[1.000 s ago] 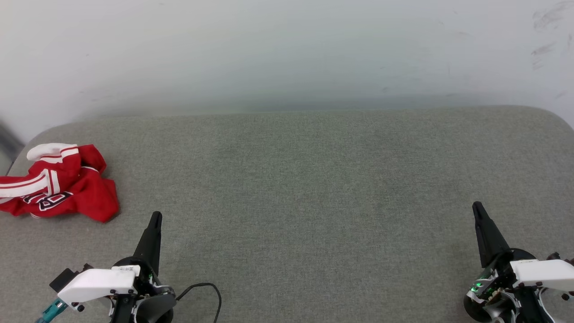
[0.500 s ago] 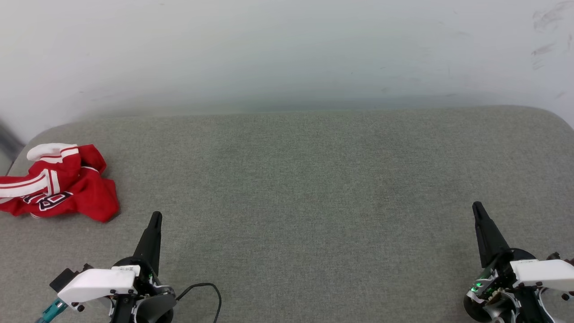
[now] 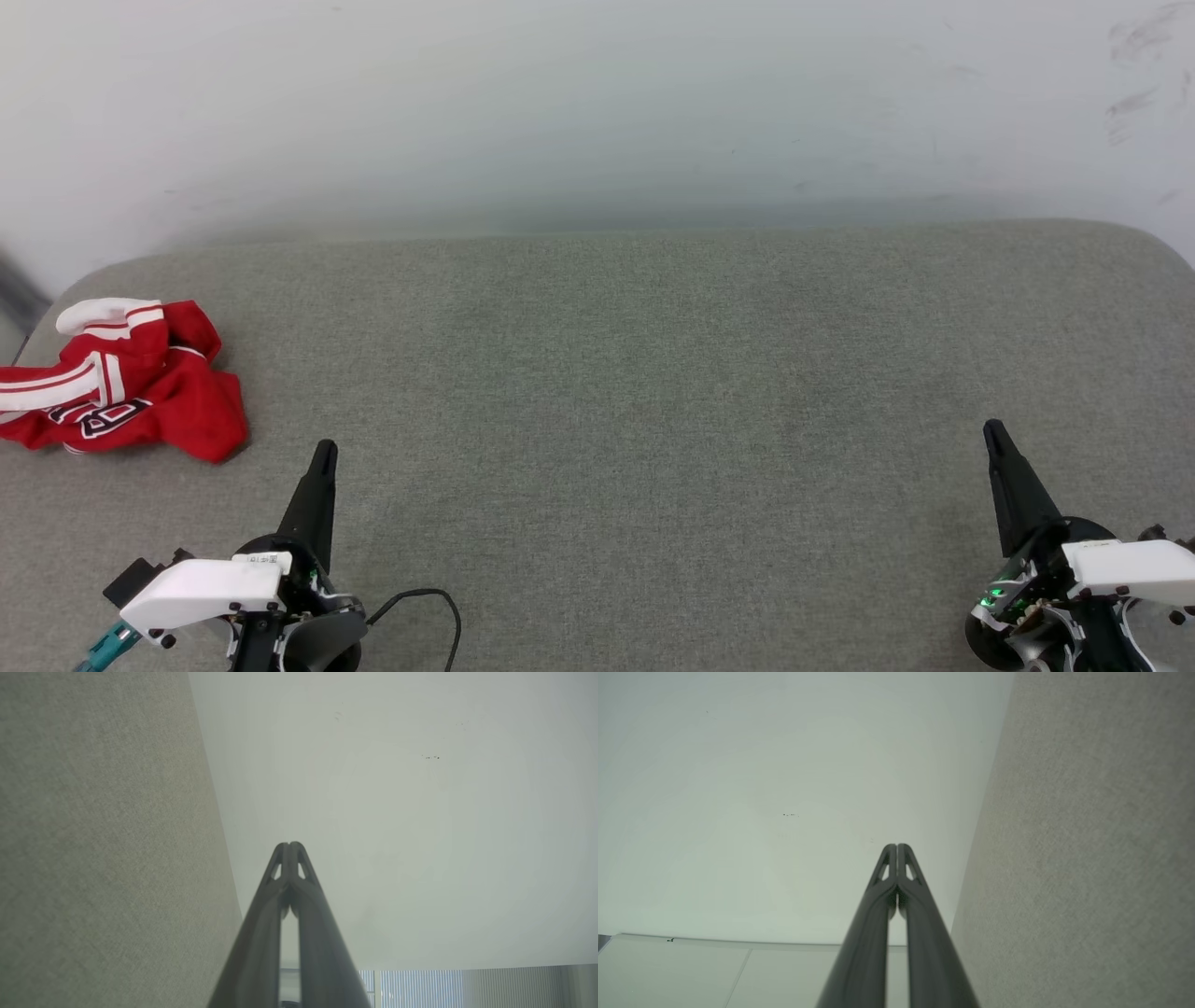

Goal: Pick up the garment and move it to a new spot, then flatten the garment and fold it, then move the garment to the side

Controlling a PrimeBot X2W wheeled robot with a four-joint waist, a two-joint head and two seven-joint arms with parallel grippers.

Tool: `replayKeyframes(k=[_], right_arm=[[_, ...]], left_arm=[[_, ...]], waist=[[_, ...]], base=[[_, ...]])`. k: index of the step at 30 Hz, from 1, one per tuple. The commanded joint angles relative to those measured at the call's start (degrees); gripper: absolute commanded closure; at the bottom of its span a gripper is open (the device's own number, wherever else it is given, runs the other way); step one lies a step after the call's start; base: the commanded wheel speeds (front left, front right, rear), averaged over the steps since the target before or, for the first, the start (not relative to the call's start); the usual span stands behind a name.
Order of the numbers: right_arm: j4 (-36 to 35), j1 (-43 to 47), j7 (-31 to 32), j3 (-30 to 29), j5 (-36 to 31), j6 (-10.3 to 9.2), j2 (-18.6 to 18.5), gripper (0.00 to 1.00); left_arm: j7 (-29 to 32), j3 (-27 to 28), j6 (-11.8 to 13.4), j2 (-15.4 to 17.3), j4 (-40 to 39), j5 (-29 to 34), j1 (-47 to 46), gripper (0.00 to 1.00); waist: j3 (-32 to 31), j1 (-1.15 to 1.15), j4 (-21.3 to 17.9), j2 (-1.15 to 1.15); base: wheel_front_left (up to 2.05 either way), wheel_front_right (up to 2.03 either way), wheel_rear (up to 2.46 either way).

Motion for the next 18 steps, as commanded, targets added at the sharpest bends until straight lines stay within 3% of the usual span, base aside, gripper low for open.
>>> replayKeyframes(k=[1, 11, 12, 18], right_arm=[[0.04, -0.64, 0.01, 0.02, 0.21, 0.0, 0.18, 1.0], [0.04, -0.64, 0.01, 0.02, 0.21, 0.0, 0.18, 1.0], [-0.01, 0.0, -0.01, 0.0, -0.01, 0.0, 0.0, 0.0], [0.64, 1.42, -0.99, 0.6, -0.86, 0.0, 0.02, 0.0]], left_arm=[[0.06, 0.1, -0.18, -0.06, 0.03, 0.08, -0.49, 1.0], [0.05, 0.1, -0.18, -0.06, 0.03, 0.08, -0.49, 1.0], [-0.01, 0.0, 0.0, 0.0, -0.01, 0.01, 0.0, 0.0], [-1.02, -0.7, 0.06, -0.14, 0.75, 0.72, 1.21, 0.0]], waist=[[0.0, 0.0, 0.0, 0.0], [0.0, 0.0, 0.0, 0.0], [0.0, 0.0, 0.0, 0.0], [0.04, 0.0, -0.02, 0.0]], base=[[0.0, 0.0, 0.0], [0.0, 0.0, 0.0], [0.0, 0.0, 0.0], [0.0, 0.0, 0.0]])
